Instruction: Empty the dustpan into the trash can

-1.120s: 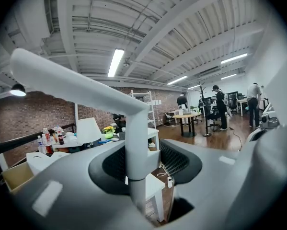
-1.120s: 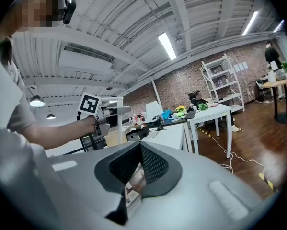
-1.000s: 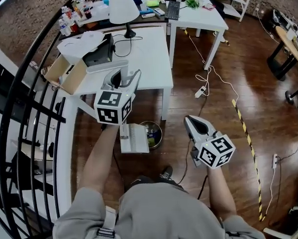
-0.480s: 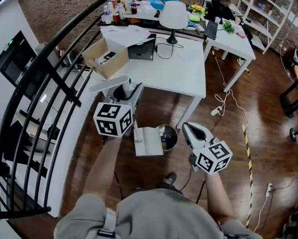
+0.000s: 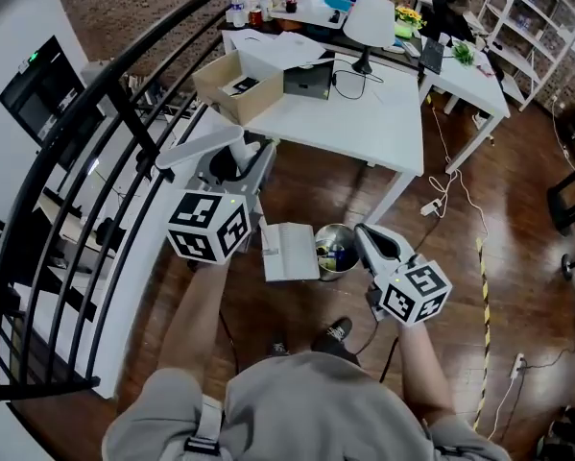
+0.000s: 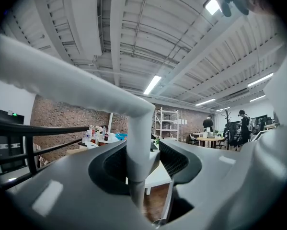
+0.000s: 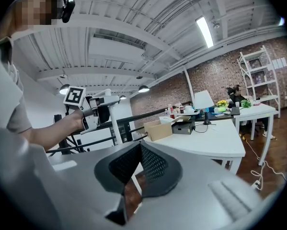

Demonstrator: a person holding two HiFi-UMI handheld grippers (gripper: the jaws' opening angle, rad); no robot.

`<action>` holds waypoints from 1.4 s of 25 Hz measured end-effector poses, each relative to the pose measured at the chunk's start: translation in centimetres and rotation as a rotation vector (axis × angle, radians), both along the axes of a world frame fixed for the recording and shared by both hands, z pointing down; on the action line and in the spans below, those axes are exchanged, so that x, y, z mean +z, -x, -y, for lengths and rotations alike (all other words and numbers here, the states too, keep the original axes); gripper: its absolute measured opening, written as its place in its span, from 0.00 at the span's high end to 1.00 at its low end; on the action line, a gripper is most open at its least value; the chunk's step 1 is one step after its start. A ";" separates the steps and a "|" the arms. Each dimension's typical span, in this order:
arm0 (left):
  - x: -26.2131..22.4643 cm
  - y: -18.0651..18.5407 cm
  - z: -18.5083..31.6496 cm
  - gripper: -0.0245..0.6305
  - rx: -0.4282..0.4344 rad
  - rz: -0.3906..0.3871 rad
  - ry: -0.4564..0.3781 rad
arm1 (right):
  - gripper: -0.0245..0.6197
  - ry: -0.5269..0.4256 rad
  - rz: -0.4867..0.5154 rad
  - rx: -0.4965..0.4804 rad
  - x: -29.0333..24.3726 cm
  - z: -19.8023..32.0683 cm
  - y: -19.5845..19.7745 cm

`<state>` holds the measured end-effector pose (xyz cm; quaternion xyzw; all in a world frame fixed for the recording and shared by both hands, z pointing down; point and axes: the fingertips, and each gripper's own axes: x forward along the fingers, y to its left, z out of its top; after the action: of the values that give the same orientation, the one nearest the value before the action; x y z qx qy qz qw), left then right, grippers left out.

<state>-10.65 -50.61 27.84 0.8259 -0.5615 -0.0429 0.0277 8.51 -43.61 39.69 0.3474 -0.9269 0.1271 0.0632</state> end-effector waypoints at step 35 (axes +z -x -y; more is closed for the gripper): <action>31.2 2.6 0.0 0.69 -0.067 -0.007 0.261 | 0.96 0.215 -0.097 -0.050 9.3 -3.7 2.8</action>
<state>-13.30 -50.61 59.08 0.7961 -0.5893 0.0265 0.1354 5.66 -39.87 49.04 0.3211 -0.9122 0.2072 0.1480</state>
